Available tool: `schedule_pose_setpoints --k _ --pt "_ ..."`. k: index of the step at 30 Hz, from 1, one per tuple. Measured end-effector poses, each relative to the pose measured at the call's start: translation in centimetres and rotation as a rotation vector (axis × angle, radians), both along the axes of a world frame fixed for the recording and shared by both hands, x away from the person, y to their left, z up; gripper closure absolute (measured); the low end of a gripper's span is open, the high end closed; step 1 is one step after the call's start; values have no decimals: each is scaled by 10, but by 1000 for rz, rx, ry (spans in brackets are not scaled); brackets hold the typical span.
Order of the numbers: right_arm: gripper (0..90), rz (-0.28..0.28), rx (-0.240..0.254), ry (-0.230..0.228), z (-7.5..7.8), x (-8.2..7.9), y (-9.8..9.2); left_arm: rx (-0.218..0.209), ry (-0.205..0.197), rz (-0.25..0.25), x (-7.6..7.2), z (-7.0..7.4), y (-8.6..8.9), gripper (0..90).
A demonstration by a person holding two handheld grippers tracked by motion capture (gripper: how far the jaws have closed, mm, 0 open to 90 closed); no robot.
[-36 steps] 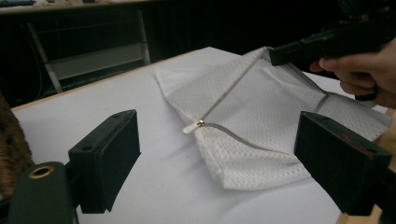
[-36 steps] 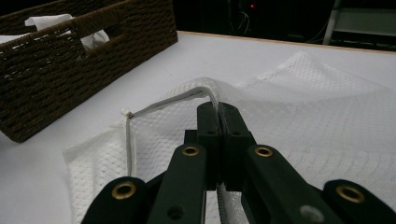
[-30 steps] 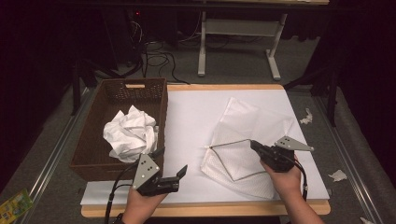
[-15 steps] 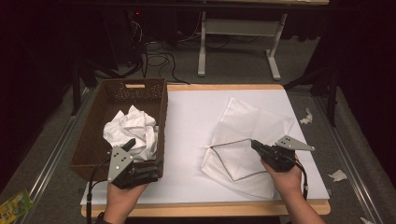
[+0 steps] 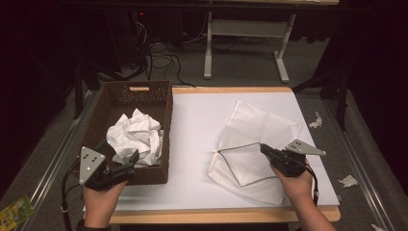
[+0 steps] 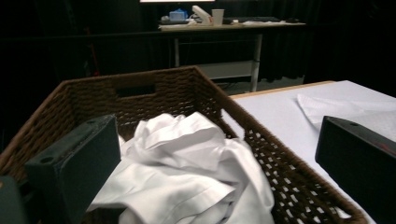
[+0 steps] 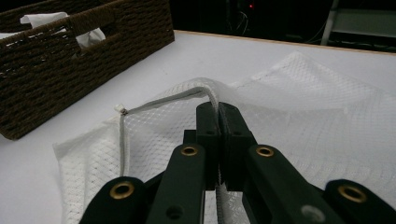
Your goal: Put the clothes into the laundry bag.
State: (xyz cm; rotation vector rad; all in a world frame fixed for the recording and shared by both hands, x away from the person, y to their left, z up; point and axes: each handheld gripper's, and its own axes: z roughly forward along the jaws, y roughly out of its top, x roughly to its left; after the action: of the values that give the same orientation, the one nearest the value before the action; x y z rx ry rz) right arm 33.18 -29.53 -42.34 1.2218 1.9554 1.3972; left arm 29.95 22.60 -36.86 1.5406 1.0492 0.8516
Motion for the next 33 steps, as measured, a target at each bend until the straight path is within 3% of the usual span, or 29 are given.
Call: schedule_pose_setpoints --k 7,11,13,16,25,29,33 --pt "888 2 -5 -2 0 0 1 -1 1 0 2 -1 2 7" --pt "888 2 -7 -2 0 0 1 25 15 -10 4 -1 -2 13" --pt "888 0 -2 1 0 0 1 55 2 -18 5 0 -8 32" --pt "887 4 -3 -1 0 0 1 30 3 -34 11 5 -14 44" --pt "886 13 4 -7 1 -1 -2 -35 43 -27 44 17 -16 10" --pt "886 14 8 -4 1 -1 -3 -1 82 -1 62 18 -20 2" --pt "886 16 11 -7 1 -1 -3 -2 135 22 79 19 -21 5"
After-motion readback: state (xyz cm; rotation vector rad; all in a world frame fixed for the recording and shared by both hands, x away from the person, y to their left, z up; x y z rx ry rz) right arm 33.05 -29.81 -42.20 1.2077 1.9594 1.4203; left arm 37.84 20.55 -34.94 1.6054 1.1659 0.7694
